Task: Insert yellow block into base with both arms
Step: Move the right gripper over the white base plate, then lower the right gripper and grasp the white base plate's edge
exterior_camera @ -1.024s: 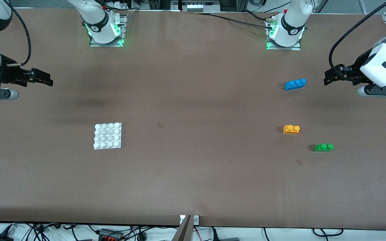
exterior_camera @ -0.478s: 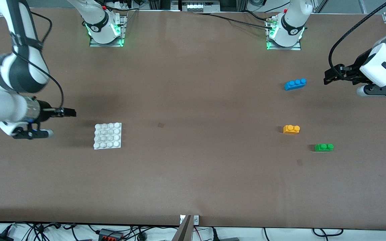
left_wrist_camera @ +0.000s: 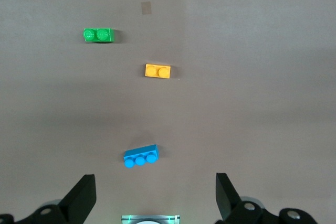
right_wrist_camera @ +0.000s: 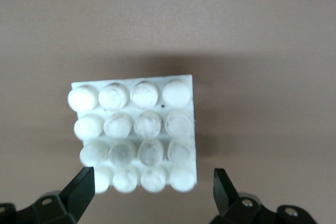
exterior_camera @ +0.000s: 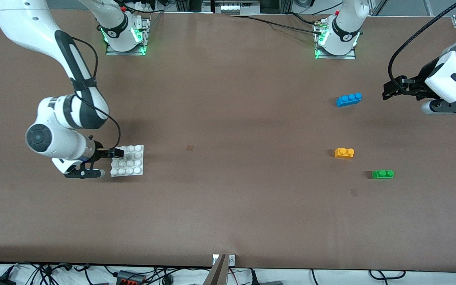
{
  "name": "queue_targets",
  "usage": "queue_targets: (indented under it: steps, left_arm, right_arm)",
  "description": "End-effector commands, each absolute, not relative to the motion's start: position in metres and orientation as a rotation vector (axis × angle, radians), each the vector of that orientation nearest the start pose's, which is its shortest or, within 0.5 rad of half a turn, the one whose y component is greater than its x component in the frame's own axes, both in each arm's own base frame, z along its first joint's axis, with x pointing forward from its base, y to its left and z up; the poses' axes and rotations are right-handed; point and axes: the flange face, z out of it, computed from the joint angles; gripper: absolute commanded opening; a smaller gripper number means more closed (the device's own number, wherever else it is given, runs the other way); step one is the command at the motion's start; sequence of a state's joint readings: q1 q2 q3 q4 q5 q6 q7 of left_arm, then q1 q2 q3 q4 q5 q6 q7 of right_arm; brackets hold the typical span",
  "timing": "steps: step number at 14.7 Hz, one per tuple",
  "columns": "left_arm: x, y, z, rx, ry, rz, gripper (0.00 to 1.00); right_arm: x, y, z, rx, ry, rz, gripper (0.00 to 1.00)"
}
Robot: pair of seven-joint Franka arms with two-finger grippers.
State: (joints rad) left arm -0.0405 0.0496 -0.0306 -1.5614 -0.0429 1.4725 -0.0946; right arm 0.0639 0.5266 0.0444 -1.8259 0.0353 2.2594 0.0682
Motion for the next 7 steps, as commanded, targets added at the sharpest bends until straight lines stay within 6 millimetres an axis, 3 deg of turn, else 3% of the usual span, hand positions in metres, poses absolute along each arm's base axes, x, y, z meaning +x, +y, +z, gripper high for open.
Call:
queue_targets:
  steps: [1,4,7]
  left_arm:
    - [0.559,-0.043,0.598,-3.169,-0.009,0.234,1.0]
    - [0.559,-0.043,0.598,-3.169,-0.009,0.234,1.0]
    - [0.559,-0.043,0.598,-3.167,-0.009,0.233,1.0]
  right_arm:
    - [0.616,0.066,0.212,-3.096,0.017,0.062,1.0]
    - [0.607,0.066,0.191,-3.096,0.013,0.002,1.0]
    - [0.61,0.079,0.188,-3.092,-0.016,-0.052,1.0]
